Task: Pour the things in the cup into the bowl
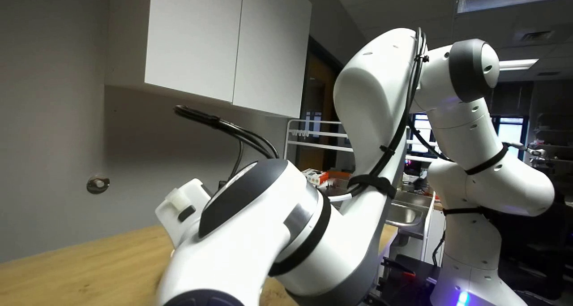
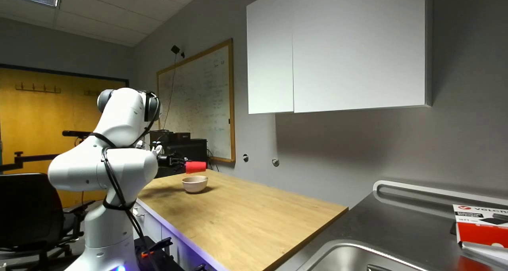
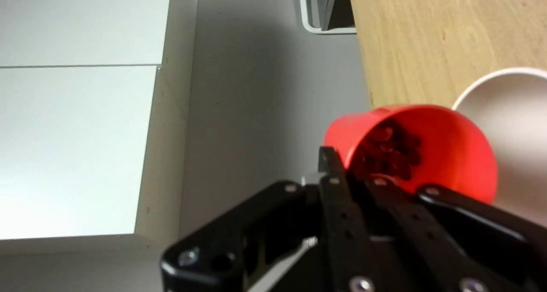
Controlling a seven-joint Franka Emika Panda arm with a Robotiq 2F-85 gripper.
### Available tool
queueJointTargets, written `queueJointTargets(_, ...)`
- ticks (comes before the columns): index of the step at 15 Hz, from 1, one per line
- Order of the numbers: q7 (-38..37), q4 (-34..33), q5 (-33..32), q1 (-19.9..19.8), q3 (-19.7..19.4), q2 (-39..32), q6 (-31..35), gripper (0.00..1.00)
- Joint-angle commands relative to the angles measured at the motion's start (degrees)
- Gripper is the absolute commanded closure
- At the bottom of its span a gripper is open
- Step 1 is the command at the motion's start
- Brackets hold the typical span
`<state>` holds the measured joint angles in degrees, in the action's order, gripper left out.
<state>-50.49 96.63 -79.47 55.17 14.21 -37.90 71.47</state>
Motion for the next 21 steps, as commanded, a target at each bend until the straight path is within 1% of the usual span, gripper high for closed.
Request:
queueJointTargets(1, -1.1, 0.1, -5.7, 0.8, -0.4, -0.3, -2.1, 0.99)
queueJointTargets(5, -1.3, 0.6, -13.1, 0.9, -0.3, -0.8, -3.7, 0.98)
queueJointTargets(8, -2.2, 0.7, -16.9, 0.7, -0.1, -1.4, -5.1, 0.98)
queueJointTargets(14, -4.6, 0.4, -20.3, 0.5, 0.4, -2.4, -8.8, 0.98)
queueJointTargets(21, -6.7, 0.7, -23.7, 0.5, 0.6, -3.1, -11.5, 0.99)
